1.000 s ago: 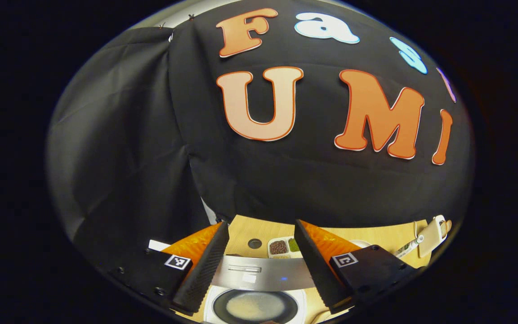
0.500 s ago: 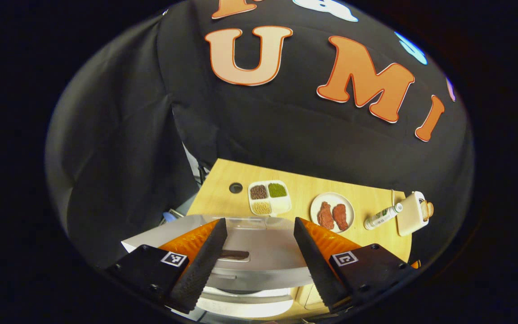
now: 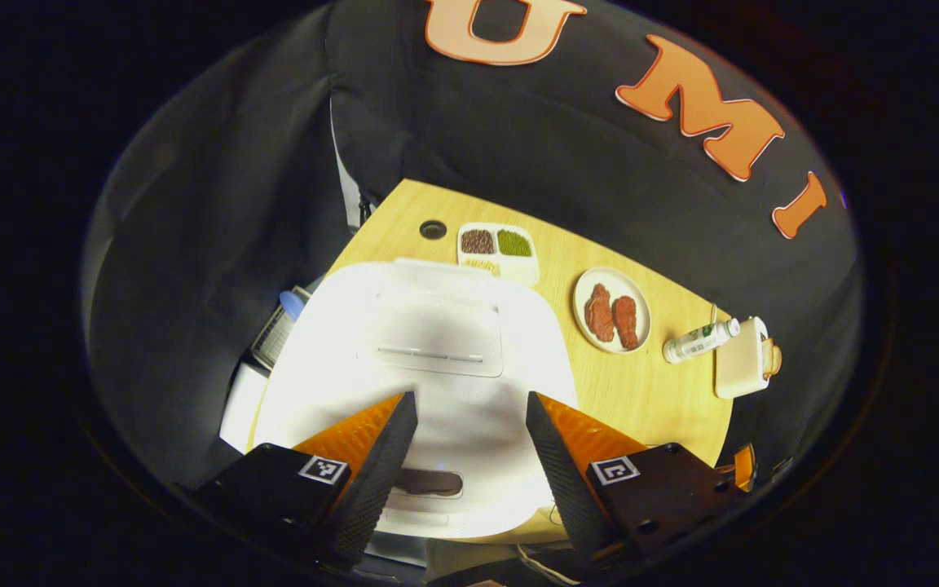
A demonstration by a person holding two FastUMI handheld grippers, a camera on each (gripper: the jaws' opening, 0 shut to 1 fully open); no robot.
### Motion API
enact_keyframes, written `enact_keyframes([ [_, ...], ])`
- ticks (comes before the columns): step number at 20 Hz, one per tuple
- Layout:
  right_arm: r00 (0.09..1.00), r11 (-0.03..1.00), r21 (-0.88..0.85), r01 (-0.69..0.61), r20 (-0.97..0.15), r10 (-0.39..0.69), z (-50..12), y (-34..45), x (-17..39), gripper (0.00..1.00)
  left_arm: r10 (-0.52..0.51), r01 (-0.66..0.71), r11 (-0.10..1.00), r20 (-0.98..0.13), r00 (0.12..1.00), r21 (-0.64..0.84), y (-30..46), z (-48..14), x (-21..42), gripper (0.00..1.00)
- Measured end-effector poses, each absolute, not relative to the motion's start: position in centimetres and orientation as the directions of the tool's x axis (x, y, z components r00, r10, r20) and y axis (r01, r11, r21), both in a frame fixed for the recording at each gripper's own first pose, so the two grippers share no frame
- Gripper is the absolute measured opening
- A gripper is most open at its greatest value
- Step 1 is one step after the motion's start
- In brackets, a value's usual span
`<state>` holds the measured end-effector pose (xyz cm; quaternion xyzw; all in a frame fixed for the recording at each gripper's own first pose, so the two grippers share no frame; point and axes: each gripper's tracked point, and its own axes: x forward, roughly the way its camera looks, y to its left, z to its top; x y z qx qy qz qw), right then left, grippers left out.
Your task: Close the left gripper, press the button to open the rice cooker; take a wooden spoon from the chopstick holder with the right hand, scoop a spoonful of rice and pour it into the rice cooker, then put the wooden spoon back into the chopstick holder.
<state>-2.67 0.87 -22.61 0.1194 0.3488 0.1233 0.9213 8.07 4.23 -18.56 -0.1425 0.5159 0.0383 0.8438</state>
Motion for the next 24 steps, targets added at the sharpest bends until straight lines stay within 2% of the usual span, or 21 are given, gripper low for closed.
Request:
enact_keyframes([
  [4,0.721,0.936,0.309,-0.166,-0.609,0.329,-22.8,1.6,-2.6,0.86,-0.034,-0.214,0.969,-0.92,0.39,-0.126,3.9,-22.8,6.3,0.94],
  [5,0.72,0.936,0.308,-0.169,-0.61,0.331,-22.9,1.5,-2.8,0.86,-0.003,-0.193,0.977,-0.909,0.417,-0.093,4.3,-22.9,6.9,0.93],
  [7,0.717,0.928,0.33,-0.172,-0.605,0.347,-22.9,2.4,-3.1,0.86,0.04,-0.156,0.987,-0.913,0.407,-0.026,4.4,-22.8,6.7,0.94],
  [13,0.694,0.913,0.337,-0.23,-0.601,0.397,-23.0,5.2,-3.8,0.86,0.06,-0.177,0.984,-0.893,0.445,-0.022,4.3,-22.7,6.9,0.95],
  [15,0.701,0.907,0.339,-0.25,-0.583,0.411,-22.1,5.9,-3.1,0.86,0.075,-0.187,0.982,-0.872,0.483,-0.019,4.3,-22.4,7.1,0.93],
  [19,0.74,0.902,0.324,-0.285,-0.525,0.422,-19.6,6.6,-1.4,0.86,0.175,-0.223,0.974,-0.78,0.601,0.046,6.3,-19.9,7.7,0.94],
  [24,0.806,0.915,0.272,-0.297,-0.443,0.393,-15.7,7.0,1.1,0.86,0.202,-0.196,0.978,-0.513,0.834,0.066,5.9,-10.3,8.9,0.94],
])
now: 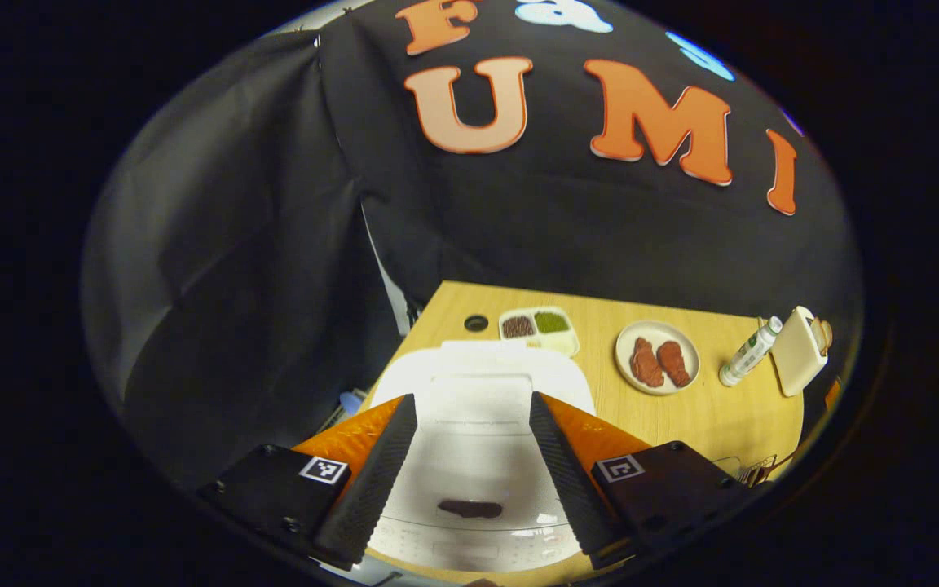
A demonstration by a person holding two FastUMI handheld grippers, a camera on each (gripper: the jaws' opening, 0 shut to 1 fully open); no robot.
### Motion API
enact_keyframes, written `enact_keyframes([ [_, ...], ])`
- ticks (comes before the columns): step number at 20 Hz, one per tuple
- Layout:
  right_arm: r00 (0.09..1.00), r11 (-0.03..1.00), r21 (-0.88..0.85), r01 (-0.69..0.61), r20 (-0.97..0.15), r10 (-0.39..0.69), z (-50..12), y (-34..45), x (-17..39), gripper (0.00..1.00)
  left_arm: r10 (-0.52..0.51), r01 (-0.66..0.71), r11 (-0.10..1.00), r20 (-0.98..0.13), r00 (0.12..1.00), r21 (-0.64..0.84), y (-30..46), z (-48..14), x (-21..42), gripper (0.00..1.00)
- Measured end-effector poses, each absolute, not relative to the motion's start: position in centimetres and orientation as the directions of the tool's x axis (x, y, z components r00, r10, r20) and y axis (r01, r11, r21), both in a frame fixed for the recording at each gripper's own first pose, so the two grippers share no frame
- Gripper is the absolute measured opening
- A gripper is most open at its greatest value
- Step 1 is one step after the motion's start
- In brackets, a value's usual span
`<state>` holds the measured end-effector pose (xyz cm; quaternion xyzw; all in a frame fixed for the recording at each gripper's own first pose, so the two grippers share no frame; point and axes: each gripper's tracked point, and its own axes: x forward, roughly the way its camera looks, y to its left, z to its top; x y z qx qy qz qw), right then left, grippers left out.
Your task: Close the left gripper, press the button to open the rice cooker; take a wooden spoon from the chopstick holder with the right hand, scoop a spoonful of rice and pour it into the rice cooker, then put the wooden spoon back into the chopstick holder.
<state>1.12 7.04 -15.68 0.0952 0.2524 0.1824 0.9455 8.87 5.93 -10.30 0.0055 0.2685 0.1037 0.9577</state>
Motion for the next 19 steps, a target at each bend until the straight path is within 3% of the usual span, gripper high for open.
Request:
enact_keyframes([
  [4,0.882,0.926,0.193,-0.326,-0.29,0.371,-10.8,7.5,3.4,0.86,0.226,-0.205,0.973,-0.25,0.941,0.107,4.5,-2.7,8.0,0.93],
  [8,0.921,0.927,0.145,-0.347,-0.136,0.366,-6.6,8.5,3.7,0.86,0.202,-0.197,0.977,-0.044,0.978,0.085,3.1,2.3,5.5,0.96],
  [10,0.931,0.932,0.104,-0.346,-0.087,0.355,-5.3,8.8,3.6,0.86,0.204,-0.202,0.975,-0.02,0.979,0.087,2.5,2.7,4.4,0.99],
  [11,0.934,0.935,0.089,-0.343,-0.077,0.35,-5.0,8.8,3.3,0.86,0.199,-0.198,0.978,-0.002,0.98,0.07,1.9,2.9,4.2,0.94],
  [14,0.937,0.937,0.065,-0.344,-0.045,0.347,-3.9,9.2,2.8,0.86,0.193,-0.195,0.98,0.057,0.979,0.028,0.7,3.7,2.6,0.97],
  [16,0.954,0.954,0.04,-0.298,-0.033,0.299,-3.8,8.5,3.1,0.86,0.192,-0.194,0.981,0.066,0.979,0.023,0.3,3.5,1.7,0.94],
  [17,0.958,0.958,0.037,-0.284,-0.031,0.286,-4.0,8.6,3.0,0.86,0.189,-0.19,0.982,0.069,0.98,0.015,-0.1,3.5,1.6,1.0],
  [18,0.959,0.959,0.04,-0.281,-0.029,0.282,-3.9,8.6,3.0,0.86,0.184,-0.185,0.983,0.066,0.981,0.005,-0.2,3.2,1.5,0.94],
  [19,0.958,0.958,0.04,-0.285,-0.03,0.286,-3.9,8.8,3.0,0.86,0.185,-0.185,0.983,0.063,0.981,-0.003,-0.2,3.0,1.1,0.94],
])
